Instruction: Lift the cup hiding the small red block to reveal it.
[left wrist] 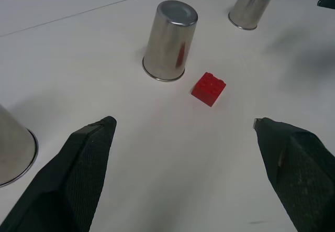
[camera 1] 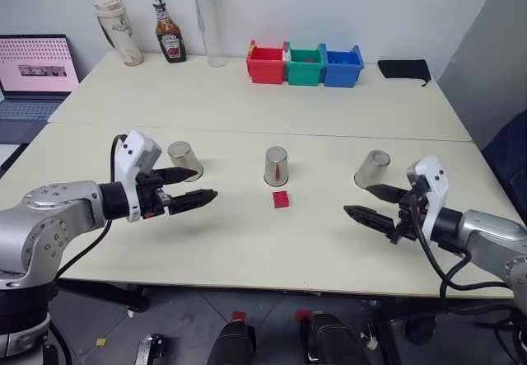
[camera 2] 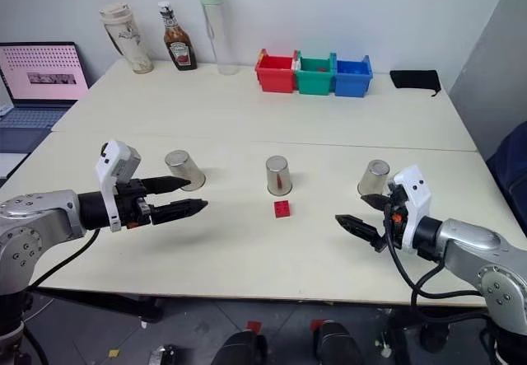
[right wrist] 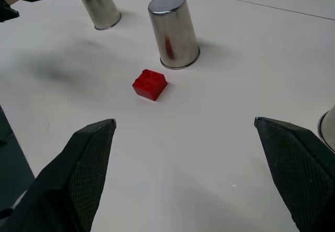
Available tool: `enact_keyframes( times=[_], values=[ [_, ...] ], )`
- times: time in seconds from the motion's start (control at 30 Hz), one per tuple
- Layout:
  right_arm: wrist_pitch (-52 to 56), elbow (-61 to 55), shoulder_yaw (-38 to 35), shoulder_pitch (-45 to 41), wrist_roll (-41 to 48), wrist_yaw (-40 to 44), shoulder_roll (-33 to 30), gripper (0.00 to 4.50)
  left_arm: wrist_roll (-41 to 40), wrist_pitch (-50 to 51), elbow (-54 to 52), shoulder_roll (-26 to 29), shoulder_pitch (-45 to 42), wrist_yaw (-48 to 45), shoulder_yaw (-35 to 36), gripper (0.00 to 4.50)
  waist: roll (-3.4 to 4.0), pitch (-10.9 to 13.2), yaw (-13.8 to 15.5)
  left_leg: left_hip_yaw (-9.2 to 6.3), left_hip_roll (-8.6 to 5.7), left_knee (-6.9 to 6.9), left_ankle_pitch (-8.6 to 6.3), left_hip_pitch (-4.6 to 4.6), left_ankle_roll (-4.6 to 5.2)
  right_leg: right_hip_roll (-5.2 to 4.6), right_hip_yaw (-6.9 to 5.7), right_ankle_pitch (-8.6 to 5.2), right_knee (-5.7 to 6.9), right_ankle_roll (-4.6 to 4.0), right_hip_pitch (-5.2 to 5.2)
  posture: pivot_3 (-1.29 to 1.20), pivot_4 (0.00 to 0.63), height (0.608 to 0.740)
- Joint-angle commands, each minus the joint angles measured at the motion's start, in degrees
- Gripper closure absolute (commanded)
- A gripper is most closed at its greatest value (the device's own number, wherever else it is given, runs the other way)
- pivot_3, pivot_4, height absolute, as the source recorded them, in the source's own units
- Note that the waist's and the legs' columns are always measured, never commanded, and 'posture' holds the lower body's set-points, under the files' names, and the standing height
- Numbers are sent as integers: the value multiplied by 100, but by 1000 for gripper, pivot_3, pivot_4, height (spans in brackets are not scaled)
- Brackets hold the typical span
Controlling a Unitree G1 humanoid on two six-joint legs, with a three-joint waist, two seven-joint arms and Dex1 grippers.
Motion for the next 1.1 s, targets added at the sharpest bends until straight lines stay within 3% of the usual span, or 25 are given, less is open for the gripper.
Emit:
enact_keyframes(
  times=[0.03,1.1],
  values=[
    [-193,-34,73,-126,-49,3,10,8,29,-101,-97,-49,-170,47,-135,0,0,0,0,0,0,0,0,0,0,0,0,0,0,0,0,0,150,740],
    [-128,-90,199,-424,124,-279,163,8,432,-589,160,-156,-309,112,-317,0,0,0,0,0,0,3,0,-1,0,0,1,1,6,0,-1,0,150,740]
  ],
)
